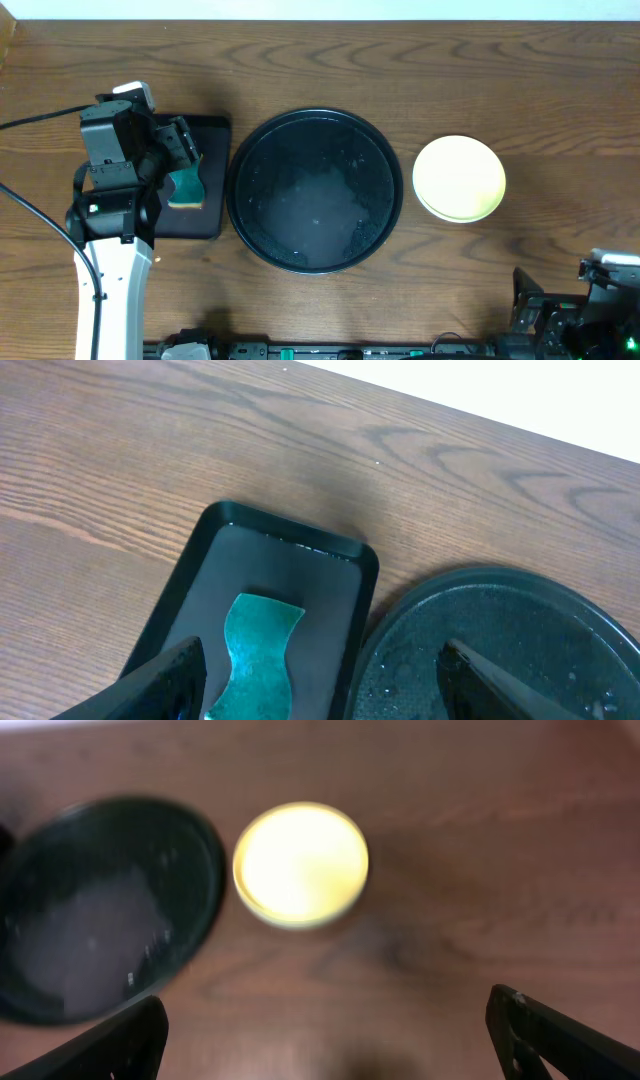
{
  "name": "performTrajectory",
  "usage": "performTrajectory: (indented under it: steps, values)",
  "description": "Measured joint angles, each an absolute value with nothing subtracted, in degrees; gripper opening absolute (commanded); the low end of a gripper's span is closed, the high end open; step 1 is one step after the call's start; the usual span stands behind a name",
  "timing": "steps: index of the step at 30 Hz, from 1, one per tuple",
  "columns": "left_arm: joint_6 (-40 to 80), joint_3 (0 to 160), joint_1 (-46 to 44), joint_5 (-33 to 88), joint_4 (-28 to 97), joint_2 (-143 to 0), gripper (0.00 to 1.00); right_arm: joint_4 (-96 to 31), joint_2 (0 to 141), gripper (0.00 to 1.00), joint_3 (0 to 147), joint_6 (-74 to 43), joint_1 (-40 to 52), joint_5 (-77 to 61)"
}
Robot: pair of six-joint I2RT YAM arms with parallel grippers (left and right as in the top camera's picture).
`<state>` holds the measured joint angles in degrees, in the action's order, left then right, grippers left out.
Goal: Clean dirty plates on tray and stack at the side
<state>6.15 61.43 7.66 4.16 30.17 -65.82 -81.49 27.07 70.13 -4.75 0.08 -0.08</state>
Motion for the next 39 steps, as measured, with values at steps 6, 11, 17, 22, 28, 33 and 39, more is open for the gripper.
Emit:
performTrajectory:
  steps: [6, 11, 17, 22, 28, 33, 39]
  values:
    - [6.15, 61.43, 7.66, 4.16, 30.17, -65.84, 0.75, -75.37, 27.07, 0.99, 69.41, -4.56, 0.08, -0.16]
    - [6.15, 61.43, 7.66, 4.16, 30.17, -65.84, 0.75, -63.7, 26.87, 0.99, 64.95, -3.01, -0.38, -0.19]
    - [6.15, 61.43, 7.66, 4.16, 30.17, -65.84, 0.75, -46.3, 23.73, 0.99, 51.77, -2.2, -2.63, -0.91]
    - [6.15, 61.43, 7.66, 4.16, 30.17, -65.84, 0.75, -31.83, 15.99, 0.99, 37.58, -2.07, -2.94, -3.18]
    - [6.15, 61.43, 7.66, 4.16, 30.17, -65.84, 0.75, -19.62, 8.08, 0.99, 22.61, -2.04, -2.94, -5.41]
    - [6.15, 61.43, 7.66, 4.16, 30.17, -65.84, 0.75, -11.27, 4.08, 0.99, 12.8, -2.04, -2.94, -6.09]
    - [6.15, 61.43, 7.66, 4.16, 30.2, -65.84, 0.75, -9.1, 1.08, 0.99, 5.82, -2.04, -2.83, -7.4]
